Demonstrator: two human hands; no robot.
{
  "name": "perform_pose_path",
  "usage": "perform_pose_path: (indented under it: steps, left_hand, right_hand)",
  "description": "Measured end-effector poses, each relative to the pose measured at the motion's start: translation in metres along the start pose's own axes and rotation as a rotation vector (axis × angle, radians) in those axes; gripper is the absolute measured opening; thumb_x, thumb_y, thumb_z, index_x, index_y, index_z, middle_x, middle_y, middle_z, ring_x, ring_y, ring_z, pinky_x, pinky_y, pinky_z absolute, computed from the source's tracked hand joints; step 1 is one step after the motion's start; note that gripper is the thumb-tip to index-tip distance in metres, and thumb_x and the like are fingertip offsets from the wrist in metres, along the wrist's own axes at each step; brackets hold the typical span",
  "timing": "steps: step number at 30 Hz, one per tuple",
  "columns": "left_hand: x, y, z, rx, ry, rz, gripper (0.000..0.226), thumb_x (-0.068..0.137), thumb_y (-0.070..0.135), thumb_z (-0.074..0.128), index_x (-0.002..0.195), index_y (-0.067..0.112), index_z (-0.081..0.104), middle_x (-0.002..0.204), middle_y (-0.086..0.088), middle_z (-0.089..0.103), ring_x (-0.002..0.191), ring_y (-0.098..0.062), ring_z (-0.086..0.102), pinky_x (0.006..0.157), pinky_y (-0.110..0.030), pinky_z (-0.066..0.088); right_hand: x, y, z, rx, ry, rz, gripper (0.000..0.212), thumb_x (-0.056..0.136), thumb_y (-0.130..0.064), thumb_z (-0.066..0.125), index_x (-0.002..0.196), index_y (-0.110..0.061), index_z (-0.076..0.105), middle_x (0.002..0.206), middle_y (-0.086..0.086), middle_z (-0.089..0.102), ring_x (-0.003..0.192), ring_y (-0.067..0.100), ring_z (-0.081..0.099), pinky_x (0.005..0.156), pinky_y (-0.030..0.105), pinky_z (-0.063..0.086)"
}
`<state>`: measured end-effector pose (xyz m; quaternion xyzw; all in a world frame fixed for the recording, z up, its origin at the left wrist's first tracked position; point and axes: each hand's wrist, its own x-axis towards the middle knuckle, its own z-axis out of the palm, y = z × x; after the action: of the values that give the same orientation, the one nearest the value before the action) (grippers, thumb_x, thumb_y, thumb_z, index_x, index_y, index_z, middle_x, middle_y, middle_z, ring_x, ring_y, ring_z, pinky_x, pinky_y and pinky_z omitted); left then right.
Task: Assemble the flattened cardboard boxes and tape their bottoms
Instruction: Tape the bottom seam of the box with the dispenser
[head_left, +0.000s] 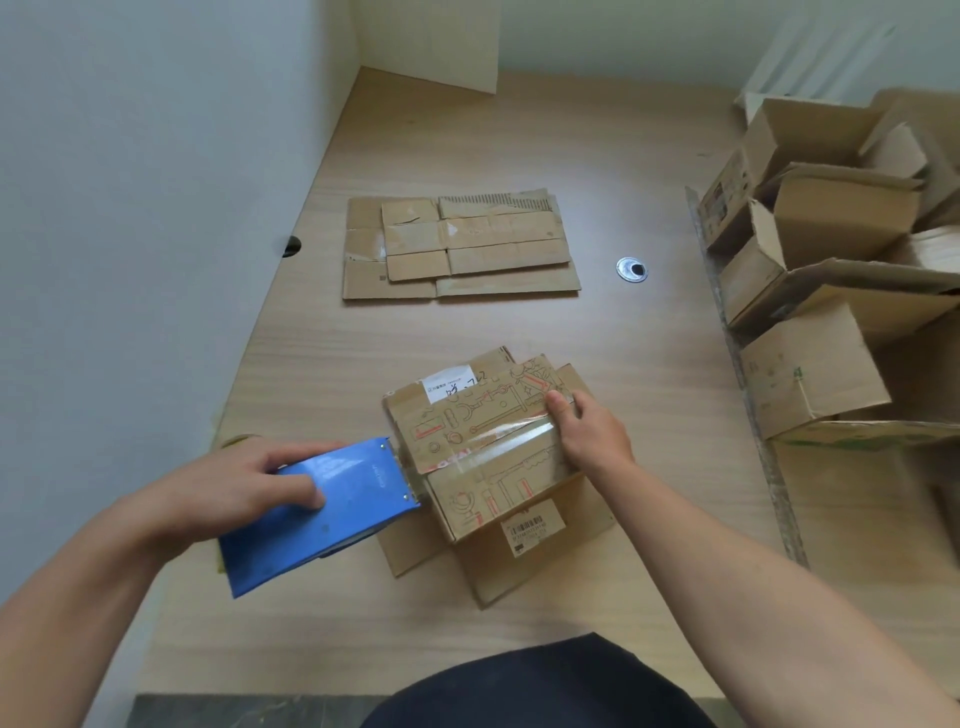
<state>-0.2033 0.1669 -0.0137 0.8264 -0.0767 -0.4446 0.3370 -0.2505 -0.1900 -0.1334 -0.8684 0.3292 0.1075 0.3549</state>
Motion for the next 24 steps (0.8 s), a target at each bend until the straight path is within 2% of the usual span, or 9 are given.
perform_pose_path:
  steps: [4,7,13,16,19,21,22,24]
  left_hand:
    - [0.005,-0.007,0.001,-0.017,-0.005,-0.030,0.050,0.068,0.039,0.061,0.112,0.063,0.062,0.103,0.021,0.072,0.088,-0.003,0.070,0.076,-0.024,0.049]
    - [0.014,-0.011,0.007,-0.022,-0.030,-0.049,0.043,0.081,0.030,0.066,0.108,0.063,0.064,0.100,0.018,0.073,0.085,-0.004,0.070,0.072,-0.020,0.049]
    - [0.021,-0.013,0.010,0.010,-0.010,-0.112,0.049,0.063,0.042,0.061,0.106,0.065,0.064,0.101,0.020,0.073,0.088,-0.005,0.070,0.084,-0.028,0.053]
    - [0.026,-0.007,0.019,0.067,0.032,-0.125,0.048,0.062,0.044,0.059,0.105,0.065,0.064,0.105,0.019,0.072,0.096,-0.010,0.068,0.095,-0.038,0.053]
    - [0.031,-0.002,0.029,0.092,0.080,-0.117,0.049,0.061,0.044,0.057,0.103,0.068,0.062,0.105,0.018,0.070,0.095,-0.011,0.066,0.091,-0.037,0.054]
    - [0.032,-0.002,0.032,0.099,0.092,-0.113,0.048,0.060,0.045,0.056,0.100,0.071,0.060,0.101,0.019,0.070,0.091,-0.011,0.066,0.085,-0.033,0.053]
    - [0.032,-0.002,0.033,0.100,0.093,-0.110,0.047,0.060,0.045,0.056,0.098,0.073,0.059,0.099,0.020,0.071,0.089,-0.010,0.066,0.081,-0.031,0.053]
    - [0.032,-0.002,0.033,0.098,0.092,-0.108,0.045,0.060,0.045,0.055,0.094,0.075,0.058,0.093,0.022,0.070,0.085,-0.007,0.066,0.072,-0.026,0.050]
  right_hand:
    - [-0.003,0.000,-0.002,-0.046,-0.006,-0.013,0.047,0.098,-0.066,0.031,0.101,-0.026,0.055,0.110,0.003,0.066,0.108,0.033,0.058,0.097,0.051,0.046]
    - [-0.004,0.000,-0.003,-0.065,-0.015,-0.022,0.049,0.099,-0.066,0.030,0.099,-0.022,0.053,0.109,0.006,0.065,0.108,0.034,0.057,0.096,0.051,0.045]
    - [-0.005,0.000,-0.002,-0.065,-0.004,-0.030,0.050,0.098,-0.066,0.028,0.103,-0.023,0.053,0.109,0.005,0.065,0.108,0.034,0.058,0.096,0.051,0.045]
    - [-0.006,0.001,0.000,-0.054,0.025,-0.050,0.046,0.099,-0.065,0.029,0.118,-0.032,0.054,0.121,0.002,0.065,0.115,0.033,0.057,0.099,0.053,0.044]
    - [-0.009,0.001,0.003,-0.046,0.104,-0.061,0.046,0.101,-0.059,0.032,0.143,-0.041,0.040,0.143,-0.001,0.049,0.132,0.029,0.043,0.108,0.057,0.033]
    - [-0.017,0.003,0.004,-0.117,0.186,-0.155,0.045,0.102,-0.051,0.039,0.144,-0.038,0.040,0.146,-0.001,0.042,0.137,0.025,0.033,0.111,0.056,0.024]
    - [-0.025,0.004,0.005,-0.182,0.237,-0.277,0.043,0.102,-0.045,0.044,0.143,-0.034,0.044,0.146,0.000,0.042,0.138,0.026,0.032,0.112,0.055,0.023]
    - [-0.044,0.008,0.012,-0.330,0.282,-0.586,0.042,0.100,-0.036,0.052,0.139,-0.021,0.055,0.143,0.006,0.049,0.135,0.033,0.040,0.112,0.055,0.029]
